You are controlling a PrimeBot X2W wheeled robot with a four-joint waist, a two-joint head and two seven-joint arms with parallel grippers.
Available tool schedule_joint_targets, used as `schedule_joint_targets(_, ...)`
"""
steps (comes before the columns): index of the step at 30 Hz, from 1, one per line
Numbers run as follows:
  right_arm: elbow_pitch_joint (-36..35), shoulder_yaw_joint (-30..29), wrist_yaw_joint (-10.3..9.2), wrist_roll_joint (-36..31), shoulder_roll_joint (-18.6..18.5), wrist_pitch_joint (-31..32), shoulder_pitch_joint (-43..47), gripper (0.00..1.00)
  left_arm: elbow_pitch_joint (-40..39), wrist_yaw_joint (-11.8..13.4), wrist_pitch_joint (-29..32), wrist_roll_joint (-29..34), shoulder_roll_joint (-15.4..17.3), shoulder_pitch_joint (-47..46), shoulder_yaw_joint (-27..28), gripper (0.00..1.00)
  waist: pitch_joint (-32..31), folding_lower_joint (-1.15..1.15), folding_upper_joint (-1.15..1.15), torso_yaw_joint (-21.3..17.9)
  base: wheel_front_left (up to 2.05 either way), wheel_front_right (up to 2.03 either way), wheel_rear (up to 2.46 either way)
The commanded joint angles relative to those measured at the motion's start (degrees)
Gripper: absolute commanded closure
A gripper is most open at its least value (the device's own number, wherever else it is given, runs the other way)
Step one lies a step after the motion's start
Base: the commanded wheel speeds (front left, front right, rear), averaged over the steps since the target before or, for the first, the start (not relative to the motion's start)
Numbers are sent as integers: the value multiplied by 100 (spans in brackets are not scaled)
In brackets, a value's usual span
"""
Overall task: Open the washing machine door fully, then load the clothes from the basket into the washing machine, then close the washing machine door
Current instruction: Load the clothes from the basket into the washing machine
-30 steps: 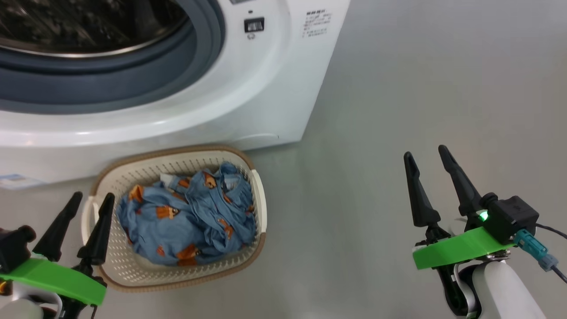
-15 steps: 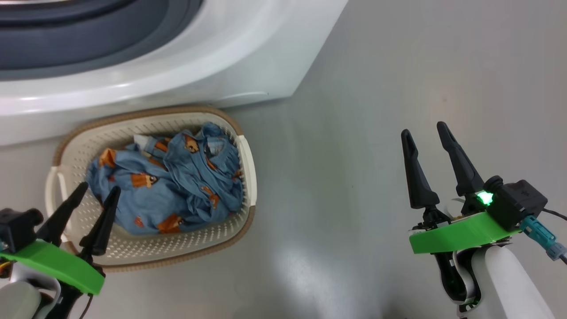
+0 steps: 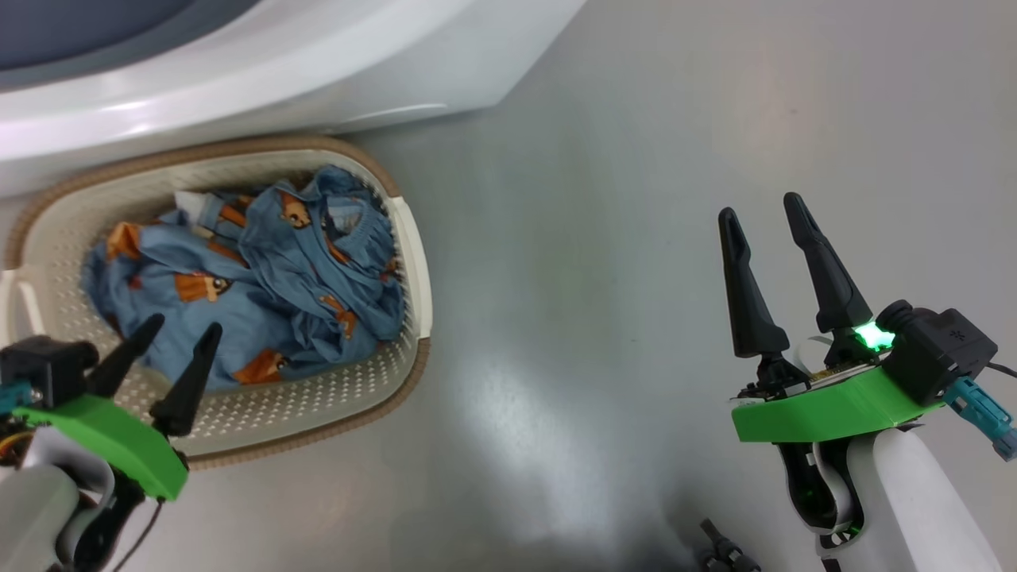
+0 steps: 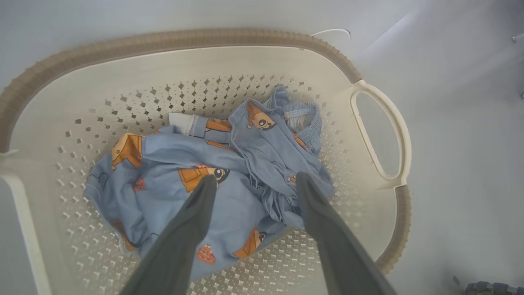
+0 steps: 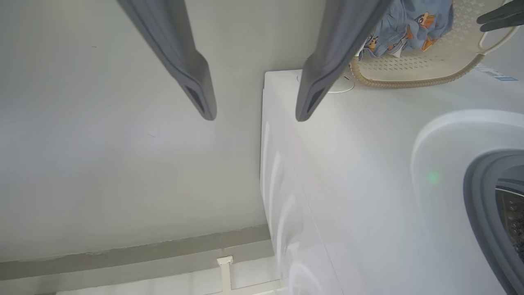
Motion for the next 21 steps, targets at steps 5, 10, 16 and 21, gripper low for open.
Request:
schedule_joint_targets(5, -260, 191, 32, 103, -3, -45, 30, 0, 471, 26, -38, -224, 164, -516, -304, 0, 395, 0, 0, -251, 0, 0, 0)
schedule_joint_targets(10, -348, 229, 32, 165, -3, -45, 43, 0, 791, 26, -38, -341, 156, -801, -606, 0, 573, 0, 0, -367, 0, 0, 0)
schedule_joint_targets(16, -478, 283, 32, 243, -3, -45, 78, 0, 1122, 26, -38, -480, 144, -1204, -978, 0, 802, 0, 0, -506, 0, 0, 0)
schedule_joint_targets(21, -552, 390, 32, 316, -3, -45, 96, 0, 1459, 26, -37, -598, 128, -1504, -1272, 0, 943, 0, 0, -625, 0, 0, 0)
